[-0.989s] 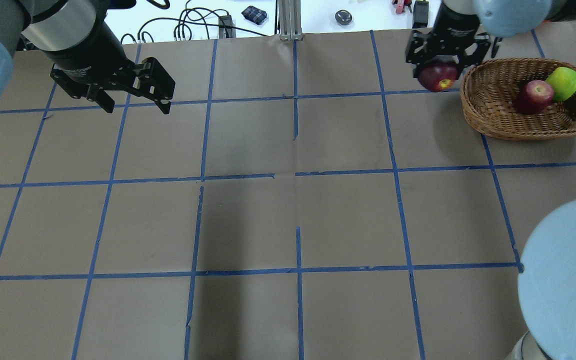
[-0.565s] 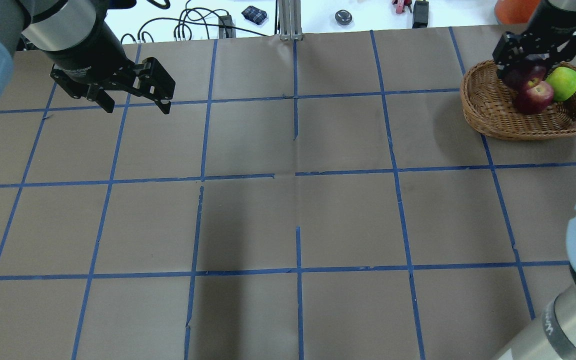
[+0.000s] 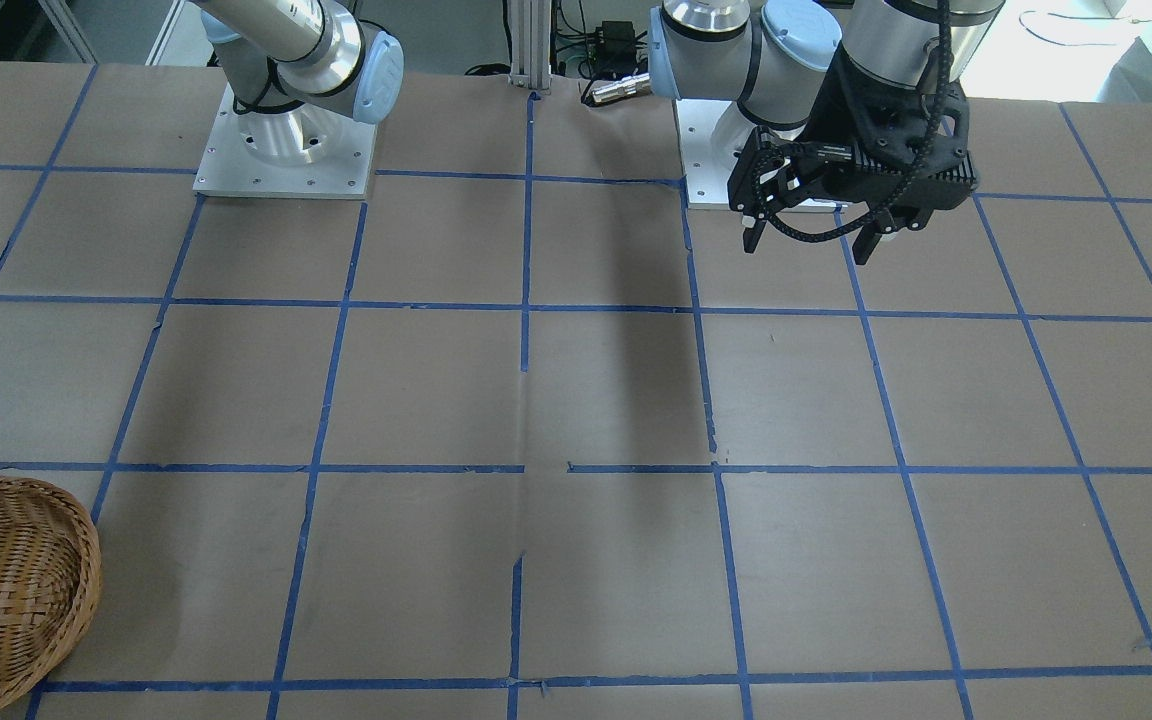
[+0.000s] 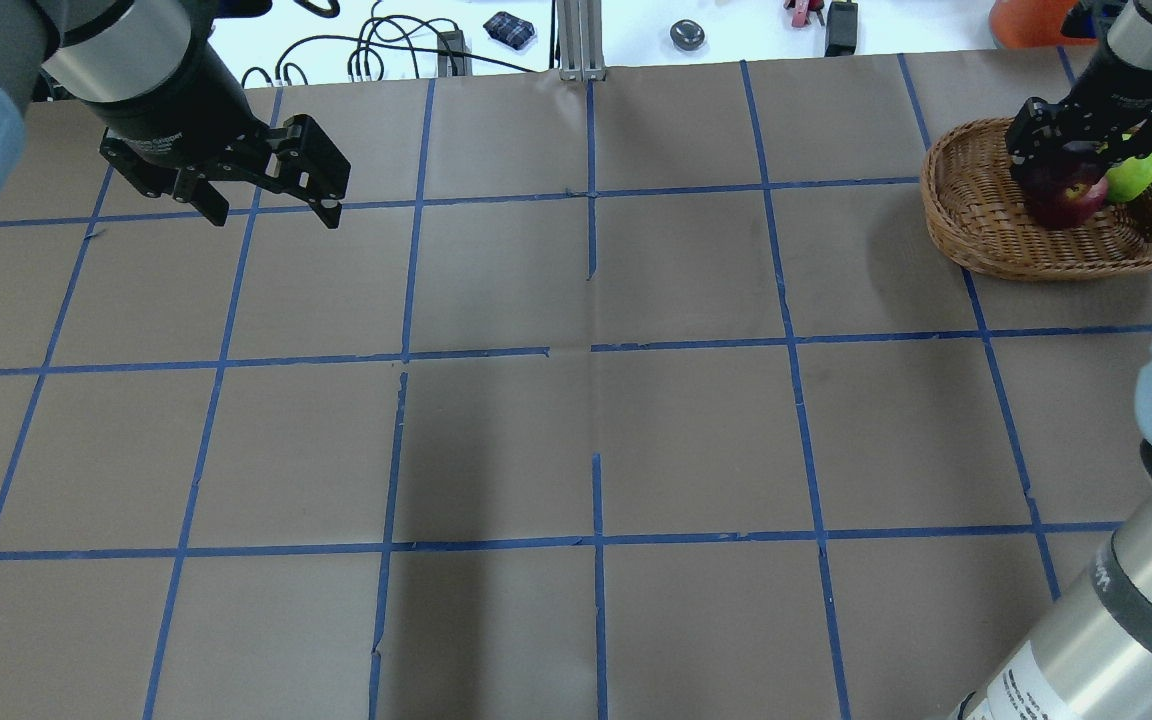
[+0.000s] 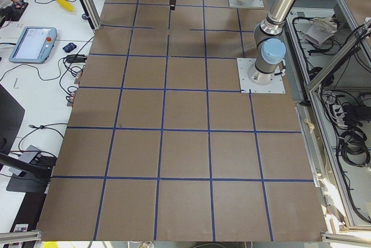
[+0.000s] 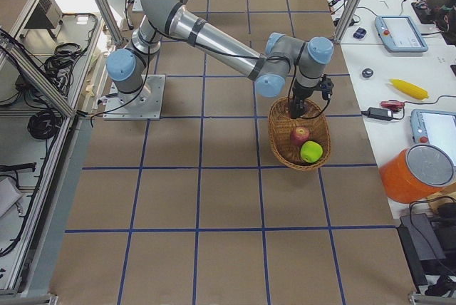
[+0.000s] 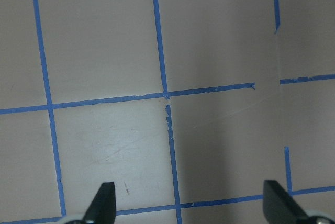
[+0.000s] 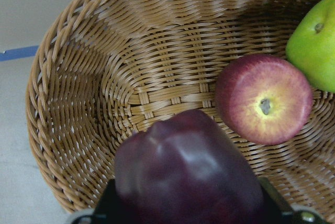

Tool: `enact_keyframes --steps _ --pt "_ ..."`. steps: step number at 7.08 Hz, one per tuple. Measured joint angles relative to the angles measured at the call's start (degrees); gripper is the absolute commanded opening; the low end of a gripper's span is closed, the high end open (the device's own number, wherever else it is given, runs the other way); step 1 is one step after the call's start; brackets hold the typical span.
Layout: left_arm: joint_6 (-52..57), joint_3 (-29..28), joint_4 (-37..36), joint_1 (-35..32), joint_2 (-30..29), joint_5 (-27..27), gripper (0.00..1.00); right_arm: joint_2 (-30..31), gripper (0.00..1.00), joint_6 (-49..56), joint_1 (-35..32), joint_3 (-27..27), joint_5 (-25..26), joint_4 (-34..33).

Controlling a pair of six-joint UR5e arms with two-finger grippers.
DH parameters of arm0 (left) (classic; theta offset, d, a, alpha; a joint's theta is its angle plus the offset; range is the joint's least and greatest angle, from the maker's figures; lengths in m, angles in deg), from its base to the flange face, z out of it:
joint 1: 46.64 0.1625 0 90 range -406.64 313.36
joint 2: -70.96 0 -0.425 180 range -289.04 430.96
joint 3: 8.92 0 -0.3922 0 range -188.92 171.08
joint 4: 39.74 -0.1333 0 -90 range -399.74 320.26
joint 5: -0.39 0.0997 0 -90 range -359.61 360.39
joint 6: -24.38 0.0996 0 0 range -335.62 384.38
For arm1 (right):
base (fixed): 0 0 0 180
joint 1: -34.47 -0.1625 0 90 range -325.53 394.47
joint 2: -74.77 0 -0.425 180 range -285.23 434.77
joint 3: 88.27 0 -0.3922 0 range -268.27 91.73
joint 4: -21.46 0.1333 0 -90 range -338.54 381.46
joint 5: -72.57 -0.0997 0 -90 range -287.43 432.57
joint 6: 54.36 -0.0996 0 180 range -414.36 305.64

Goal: Put all apples into basket

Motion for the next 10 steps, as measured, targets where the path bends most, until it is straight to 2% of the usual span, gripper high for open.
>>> enact_keyframes --steps 3,4,5,8,10 --pt "0.0 0.0 0.0 0.0 0.0 0.0 1.00 -2.2 1.00 -3.9 -0.6 0.1 -2.4 -5.0" --pt "0.0 0.0 0.0 0.0 0.0 0.0 1.00 -1.4 1.00 -4.0 -1.1 0.1 -2.4 -5.2" --pt "0.0 0.0 0.0 0.0 0.0 0.0 1.00 1.4 1.00 -4.2 -2.3 0.0 -2.0 -2.4" --pt "0.0 0.0 0.0 0.0 0.0 0.0 1.00 18.5 1.00 -5.2 -6.6 0.5 -1.7 20.1" --pt "-0.1 0.0 0.1 0.0 0.0 0.0 1.00 26.6 1.00 -6.2 -10.0 1.6 -1.8 30.3"
